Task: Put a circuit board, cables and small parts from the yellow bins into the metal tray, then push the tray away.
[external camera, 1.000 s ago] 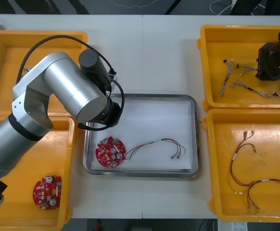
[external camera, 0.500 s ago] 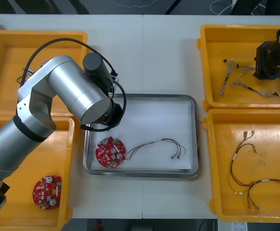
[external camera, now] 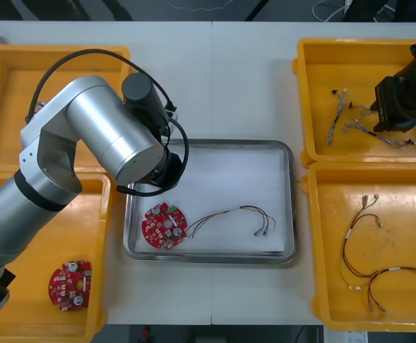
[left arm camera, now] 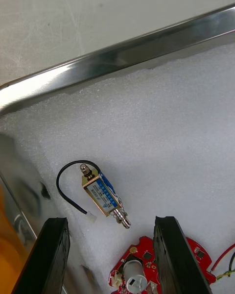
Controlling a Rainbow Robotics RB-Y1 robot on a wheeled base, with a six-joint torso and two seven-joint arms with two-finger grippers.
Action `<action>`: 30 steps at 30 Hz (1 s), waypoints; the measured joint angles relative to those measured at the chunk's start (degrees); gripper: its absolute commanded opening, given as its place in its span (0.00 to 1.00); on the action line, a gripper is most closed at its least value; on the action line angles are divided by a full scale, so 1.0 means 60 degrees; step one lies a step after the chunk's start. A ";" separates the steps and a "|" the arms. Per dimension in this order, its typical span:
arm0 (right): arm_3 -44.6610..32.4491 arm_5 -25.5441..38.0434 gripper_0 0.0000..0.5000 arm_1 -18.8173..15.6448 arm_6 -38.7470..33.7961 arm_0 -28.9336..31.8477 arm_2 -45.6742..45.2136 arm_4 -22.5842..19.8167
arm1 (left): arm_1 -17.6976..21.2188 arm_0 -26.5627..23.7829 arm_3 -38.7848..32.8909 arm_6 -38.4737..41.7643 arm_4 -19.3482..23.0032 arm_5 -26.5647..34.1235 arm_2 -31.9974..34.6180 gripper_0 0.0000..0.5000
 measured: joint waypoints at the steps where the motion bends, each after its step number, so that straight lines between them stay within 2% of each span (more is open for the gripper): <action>1: -0.0014 0.0104 1.00 -0.0003 0.0000 -0.0006 0.0000 0.0004 | -0.0001 0.0000 -0.0084 0.0002 0.0006 0.0064 0.0045 1.00; 6: -0.0266 0.0876 1.00 -0.0028 0.0001 -0.0046 0.0000 0.0044 | -0.0003 -0.0001 -0.0662 0.0031 0.0070 0.0463 0.0518 1.00; 13: -0.1330 0.1926 1.00 -0.0039 0.0002 -0.0046 0.0000 0.0048 | -0.0006 -0.0003 -0.1375 0.0118 0.0124 0.1140 0.1698 1.00; 21: -0.1746 0.2009 1.00 -0.0091 0.0007 -0.0047 0.0000 0.0048 | 0.0045 -0.0007 -0.1762 0.0118 0.0278 0.2026 0.3318 1.00; 30: -0.1823 0.1924 1.00 -0.0102 0.0138 -0.0048 0.0000 0.0048 | 0.0630 -0.0008 -0.1611 0.0118 0.0347 0.2100 0.4634 1.00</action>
